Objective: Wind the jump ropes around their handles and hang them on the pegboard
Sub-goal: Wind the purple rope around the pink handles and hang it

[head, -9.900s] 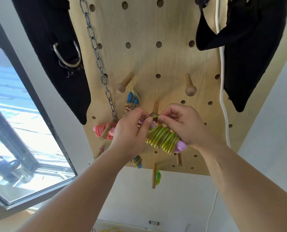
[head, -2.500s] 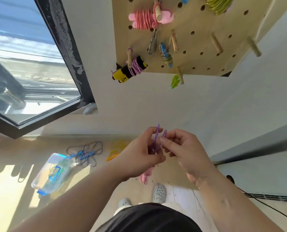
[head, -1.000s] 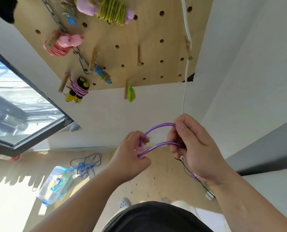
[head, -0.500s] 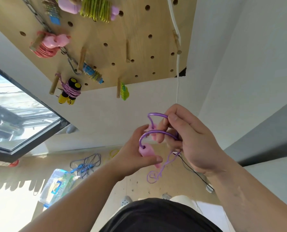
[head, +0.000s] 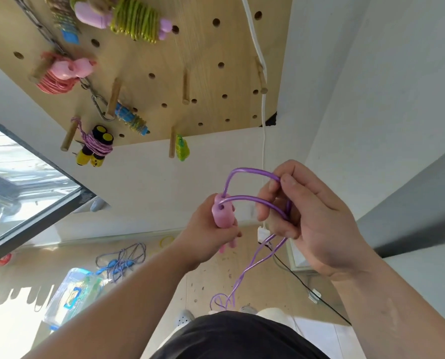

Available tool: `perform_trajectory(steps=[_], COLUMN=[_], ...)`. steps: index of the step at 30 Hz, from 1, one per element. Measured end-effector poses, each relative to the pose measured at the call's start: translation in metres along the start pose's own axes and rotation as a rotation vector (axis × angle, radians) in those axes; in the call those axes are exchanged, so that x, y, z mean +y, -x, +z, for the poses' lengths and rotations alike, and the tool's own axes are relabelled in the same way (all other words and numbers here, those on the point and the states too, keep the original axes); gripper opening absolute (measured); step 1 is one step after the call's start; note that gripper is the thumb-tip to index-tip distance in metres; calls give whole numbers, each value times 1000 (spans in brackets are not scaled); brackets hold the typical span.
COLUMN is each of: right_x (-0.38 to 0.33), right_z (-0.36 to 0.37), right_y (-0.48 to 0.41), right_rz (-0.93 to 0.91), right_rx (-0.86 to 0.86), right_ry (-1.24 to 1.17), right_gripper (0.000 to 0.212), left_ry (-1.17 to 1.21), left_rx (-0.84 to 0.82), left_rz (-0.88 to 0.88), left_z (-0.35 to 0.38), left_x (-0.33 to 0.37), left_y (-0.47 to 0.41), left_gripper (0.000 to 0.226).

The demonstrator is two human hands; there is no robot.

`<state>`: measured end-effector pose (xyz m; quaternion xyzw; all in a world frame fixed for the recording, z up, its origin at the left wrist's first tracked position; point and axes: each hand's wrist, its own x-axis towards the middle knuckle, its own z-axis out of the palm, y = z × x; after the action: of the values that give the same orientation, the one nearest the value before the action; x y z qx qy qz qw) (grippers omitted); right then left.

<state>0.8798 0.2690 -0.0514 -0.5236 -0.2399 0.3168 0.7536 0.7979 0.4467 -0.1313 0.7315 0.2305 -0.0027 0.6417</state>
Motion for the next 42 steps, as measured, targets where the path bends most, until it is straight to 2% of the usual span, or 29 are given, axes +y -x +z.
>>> perform_trajectory(steps=[6, 12, 15, 18, 21, 22, 25, 26, 30, 33, 35, 37, 39, 42], right_x=[16, 37, 44, 47, 49, 49, 48, 45, 36, 36, 39, 42, 47, 50], right_z=[-24, -4, 4, 3, -4, -6, -8, -5, 7, 9, 10, 13, 21, 39], right_y=[2, 7, 10, 11, 8, 7, -1, -4, -11, -8, -6, -5, -6, -9], right_rz=[178, 285, 267, 241, 302, 336, 283, 225, 60, 40, 40, 31, 6, -73], right_rx=[146, 57, -7, -46, -147, -172, -236, -260, -264, -235, -230, -211, -183, -99], right_ry=[245, 448, 570, 676, 694, 655, 529, 494, 499, 425, 416, 449, 497, 762], right_gripper=[25, 29, 31, 28, 16, 18, 64, 70, 50, 39, 38, 40, 39, 37], left_ry=[325, 735, 771, 596, 118, -42, -423, -520, -666, -683, -469, -51, 245, 598], left_rx=[27, 71, 148, 179, 182, 168, 66, 32, 29, 80, 127, 166, 185, 172], left_rz=[2, -3, 30, 54, 110, 146, 298, 340, 383, 393, 321, 237, 196, 80], left_z=[-8, -11, -19, -28, -37, -39, -42, -41, -45, -50, -48, -41, -32, -20], left_x=[14, 39, 47, 53, 59, 63, 76, 79, 83, 81, 76, 72, 70, 74], left_y=[10, 17, 18, 22, 28, 30, 36, 37, 38, 40, 43, 44, 42, 41], left_gripper=[45, 42, 32, 34, 48, 49, 42, 39, 37, 40, 42, 42, 35, 35])
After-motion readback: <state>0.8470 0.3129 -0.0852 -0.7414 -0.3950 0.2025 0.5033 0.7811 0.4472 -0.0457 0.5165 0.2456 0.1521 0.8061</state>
